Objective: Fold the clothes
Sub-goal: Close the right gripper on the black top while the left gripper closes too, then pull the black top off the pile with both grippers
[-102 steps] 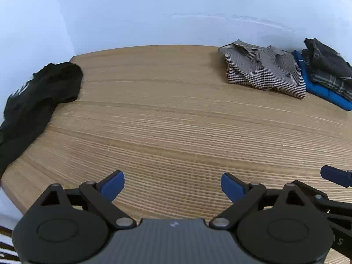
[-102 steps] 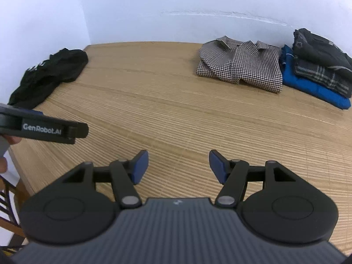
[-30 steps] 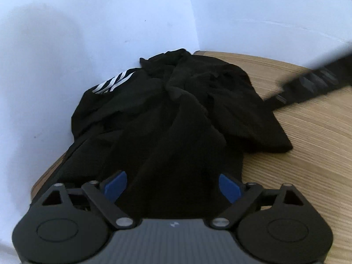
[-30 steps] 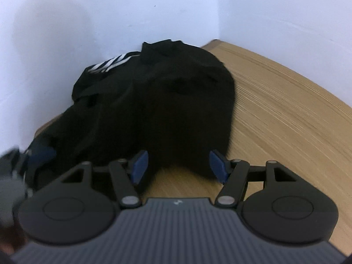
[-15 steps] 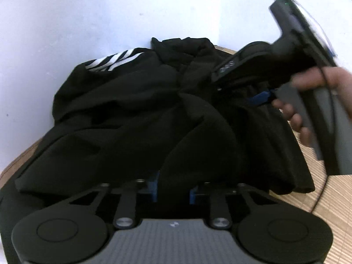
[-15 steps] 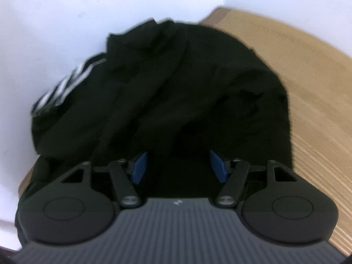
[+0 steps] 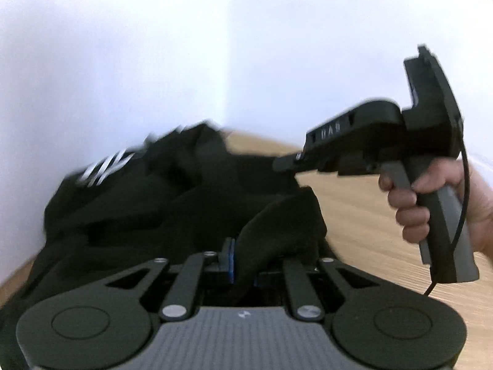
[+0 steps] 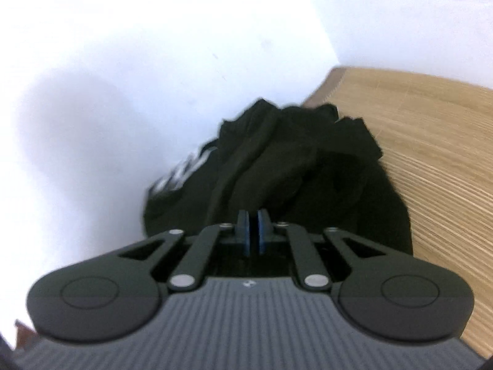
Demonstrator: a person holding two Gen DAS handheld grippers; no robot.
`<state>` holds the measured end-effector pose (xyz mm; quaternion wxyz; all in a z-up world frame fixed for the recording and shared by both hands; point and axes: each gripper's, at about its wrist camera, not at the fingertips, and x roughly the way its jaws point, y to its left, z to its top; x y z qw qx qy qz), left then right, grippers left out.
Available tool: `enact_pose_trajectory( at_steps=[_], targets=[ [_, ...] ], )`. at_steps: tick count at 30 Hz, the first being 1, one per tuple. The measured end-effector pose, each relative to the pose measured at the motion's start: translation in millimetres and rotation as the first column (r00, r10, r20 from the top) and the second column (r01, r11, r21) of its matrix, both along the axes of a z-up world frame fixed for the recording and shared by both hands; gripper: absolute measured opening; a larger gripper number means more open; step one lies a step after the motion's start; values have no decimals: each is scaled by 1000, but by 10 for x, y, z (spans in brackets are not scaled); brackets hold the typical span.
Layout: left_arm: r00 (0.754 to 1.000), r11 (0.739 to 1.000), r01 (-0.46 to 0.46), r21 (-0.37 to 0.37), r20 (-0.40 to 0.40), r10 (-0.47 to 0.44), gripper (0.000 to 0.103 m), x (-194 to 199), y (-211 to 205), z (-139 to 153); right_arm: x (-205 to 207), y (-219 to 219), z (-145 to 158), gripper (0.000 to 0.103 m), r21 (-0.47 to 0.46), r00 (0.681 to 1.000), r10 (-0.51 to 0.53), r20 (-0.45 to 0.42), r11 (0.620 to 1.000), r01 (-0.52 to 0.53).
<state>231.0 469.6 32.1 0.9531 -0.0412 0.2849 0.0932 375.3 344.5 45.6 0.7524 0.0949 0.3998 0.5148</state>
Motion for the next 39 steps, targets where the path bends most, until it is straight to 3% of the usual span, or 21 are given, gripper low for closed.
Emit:
enact_pose_trajectory(
  at_steps=[4,9,12,15,19,22,24,27,34,39],
  targets=[
    [990,990,139,16,13,-139,13,-328,-394,208,-396,-930,249,9,52,1000,-17,-1,998,17],
    [955,955,265,-132,-98,-279,16,-668,-812,109,-970,-2167,368,9,28,997,-72,-30,997,73],
    [937,950,267,-159,-186,-295,16,-845,-1027,-58,-1380,-2831,331,9,-8,992,-119,-49,993,118],
    [921,954,251,-162,-264,-287,17,-941,-1175,-222,-1792,-3452,222,10,-92,987,-148,-56,985,143],
    [906,963,241,-122,-327,-269,23,-896,-1282,-368,-2199,-3927,-17,15,-312,989,-150,-3,939,142],
    [905,970,235,-69,-349,-244,28,-833,-1403,-463,-2343,-3977,-66,25,-335,973,-220,71,913,231],
    [912,974,218,-51,-346,-223,32,-807,-1396,-550,-2333,-4024,67,47,-311,957,-260,127,906,287],
    [918,980,187,-65,-343,-198,35,-703,-1322,-633,-2240,-3672,181,66,-304,948,-238,212,906,295],
    [919,983,137,-121,-356,-172,38,-478,-1123,-809,-1864,-2620,15,69,-370,934,-24,356,914,165],
    [918,982,159,-101,-350,-185,41,-531,-1040,-834,-1576,-1810,-507,68,-508,916,120,382,855,100]
  ],
)
